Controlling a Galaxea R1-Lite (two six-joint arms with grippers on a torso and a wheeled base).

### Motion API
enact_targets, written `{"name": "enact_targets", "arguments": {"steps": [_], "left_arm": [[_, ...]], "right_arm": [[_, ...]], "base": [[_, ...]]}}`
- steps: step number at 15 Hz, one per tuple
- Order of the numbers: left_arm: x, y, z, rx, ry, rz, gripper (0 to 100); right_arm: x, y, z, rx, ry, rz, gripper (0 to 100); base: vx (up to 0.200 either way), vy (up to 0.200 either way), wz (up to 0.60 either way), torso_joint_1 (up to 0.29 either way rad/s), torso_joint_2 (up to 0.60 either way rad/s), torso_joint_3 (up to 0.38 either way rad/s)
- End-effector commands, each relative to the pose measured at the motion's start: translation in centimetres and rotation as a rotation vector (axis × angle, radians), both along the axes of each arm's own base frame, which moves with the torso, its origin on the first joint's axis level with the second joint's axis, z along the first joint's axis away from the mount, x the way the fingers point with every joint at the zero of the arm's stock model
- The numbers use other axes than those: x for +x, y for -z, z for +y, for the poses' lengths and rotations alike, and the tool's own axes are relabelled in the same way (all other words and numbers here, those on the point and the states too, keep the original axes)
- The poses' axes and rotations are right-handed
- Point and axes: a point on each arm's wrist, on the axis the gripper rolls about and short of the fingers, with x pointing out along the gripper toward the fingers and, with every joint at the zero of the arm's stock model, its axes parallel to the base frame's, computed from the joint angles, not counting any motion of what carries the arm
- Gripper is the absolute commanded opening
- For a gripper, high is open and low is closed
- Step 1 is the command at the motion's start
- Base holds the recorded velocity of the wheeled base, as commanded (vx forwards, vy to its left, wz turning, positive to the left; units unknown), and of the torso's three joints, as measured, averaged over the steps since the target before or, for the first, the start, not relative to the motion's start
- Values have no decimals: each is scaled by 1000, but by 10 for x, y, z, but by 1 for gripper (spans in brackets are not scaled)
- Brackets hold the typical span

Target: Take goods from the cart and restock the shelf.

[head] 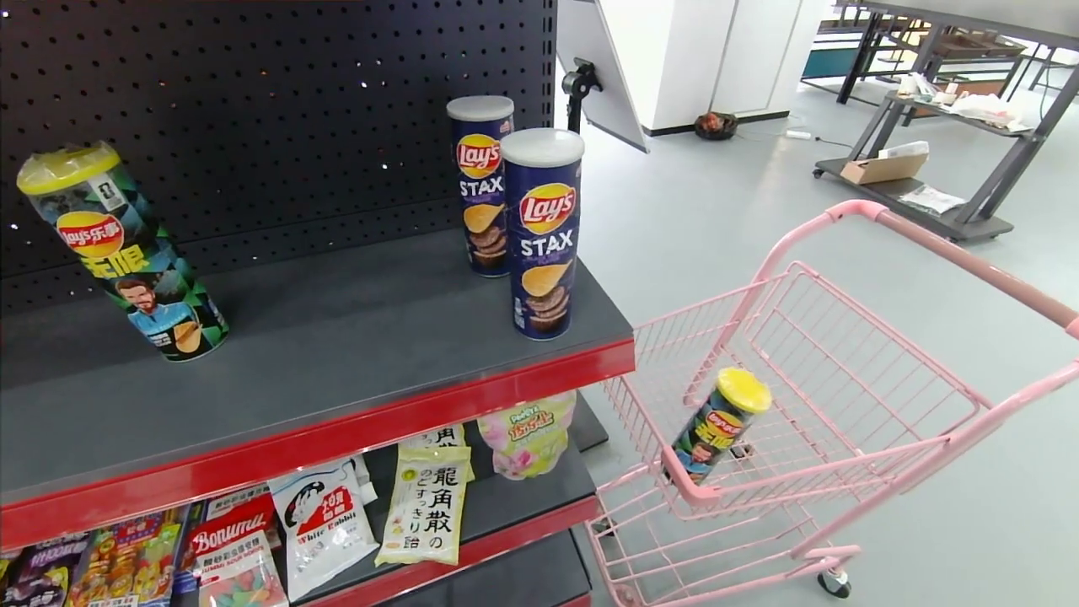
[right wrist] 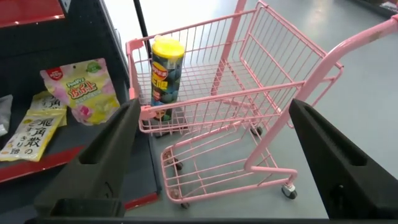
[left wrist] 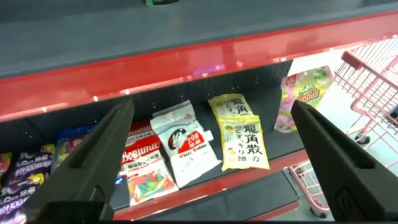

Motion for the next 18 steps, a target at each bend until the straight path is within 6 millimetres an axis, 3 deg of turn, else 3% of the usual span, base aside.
{"name": "enact_targets", "arguments": {"steps": [1,18], "left_arm": [[0,0,0,0,0,0,100],[0,0,0,-2,0,1,100]], "right_arm": [[0,0,0,0,0,0,100],[0,0,0,0,0,0,100]], "base": [[0,0,0,-139,378,227],[0,0,0,-149,497,344]]}}
